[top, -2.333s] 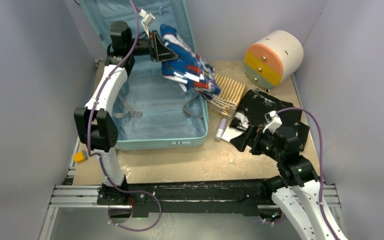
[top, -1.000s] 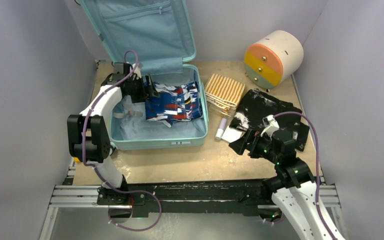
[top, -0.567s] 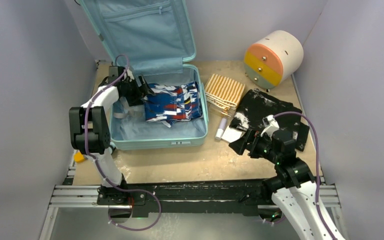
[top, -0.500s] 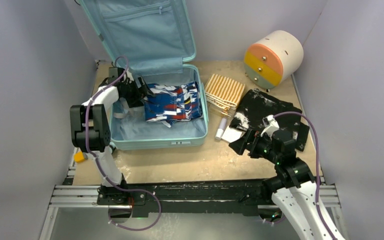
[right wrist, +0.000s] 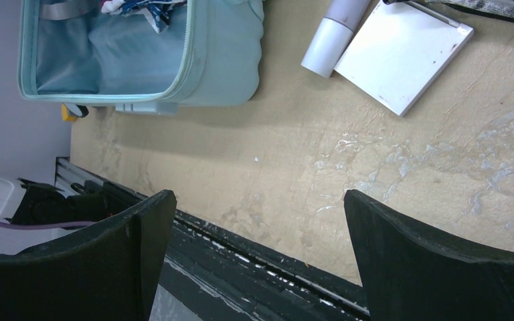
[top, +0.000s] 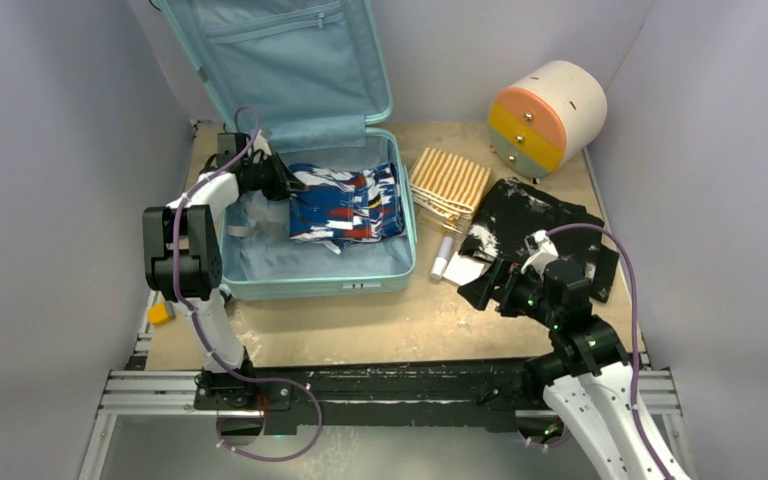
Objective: Pack the luggage
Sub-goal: Place the clothes in the luggage.
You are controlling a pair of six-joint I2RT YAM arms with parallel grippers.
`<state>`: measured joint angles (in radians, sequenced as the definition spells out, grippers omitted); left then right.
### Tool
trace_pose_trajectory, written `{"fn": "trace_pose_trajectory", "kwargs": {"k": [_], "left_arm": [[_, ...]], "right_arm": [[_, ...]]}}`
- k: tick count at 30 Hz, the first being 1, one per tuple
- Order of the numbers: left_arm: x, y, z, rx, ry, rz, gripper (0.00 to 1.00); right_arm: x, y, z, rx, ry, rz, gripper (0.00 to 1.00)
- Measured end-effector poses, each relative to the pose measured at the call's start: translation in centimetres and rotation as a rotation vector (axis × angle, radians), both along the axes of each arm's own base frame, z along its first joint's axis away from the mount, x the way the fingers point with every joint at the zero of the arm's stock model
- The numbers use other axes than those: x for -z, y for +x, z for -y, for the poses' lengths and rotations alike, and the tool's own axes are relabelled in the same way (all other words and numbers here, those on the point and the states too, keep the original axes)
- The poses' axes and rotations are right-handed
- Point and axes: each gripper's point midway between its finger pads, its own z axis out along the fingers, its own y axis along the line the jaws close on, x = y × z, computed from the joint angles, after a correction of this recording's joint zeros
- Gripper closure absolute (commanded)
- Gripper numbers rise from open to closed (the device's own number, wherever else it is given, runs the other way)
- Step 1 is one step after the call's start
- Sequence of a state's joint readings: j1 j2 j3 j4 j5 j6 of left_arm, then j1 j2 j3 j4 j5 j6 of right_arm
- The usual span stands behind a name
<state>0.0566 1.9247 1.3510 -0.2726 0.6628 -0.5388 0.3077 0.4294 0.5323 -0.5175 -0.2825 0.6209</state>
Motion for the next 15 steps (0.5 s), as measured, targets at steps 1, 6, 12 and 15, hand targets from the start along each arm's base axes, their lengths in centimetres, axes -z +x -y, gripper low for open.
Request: {"fn": "trace_pose_trajectory", "kwargs": {"k": [1,6,12,15], "left_arm": [[-0.2,0.1,0.1,0.007,-0.005,0.009,1.0],[-0.6,0.2,0.0,0.038,0.023,0.058,1.0],[-4.1,1.4,-0.6,0.068,0.118,0.218,1.0],[-6.5,2.6,-0.9,0.067,0.153,0.322,1.0]], "right_arm": [[0.0,0.0,0.0,0.0,0.0,0.0,0.01],[0.0,0.0,0.0,0.0,0.0,0.0,0.01],[0.0,0.0,0.0,0.0,-0.001,-0.002,0.01],[0.2,0.1,0.0,0.001,-0.004,-0.007,0.01]]}}
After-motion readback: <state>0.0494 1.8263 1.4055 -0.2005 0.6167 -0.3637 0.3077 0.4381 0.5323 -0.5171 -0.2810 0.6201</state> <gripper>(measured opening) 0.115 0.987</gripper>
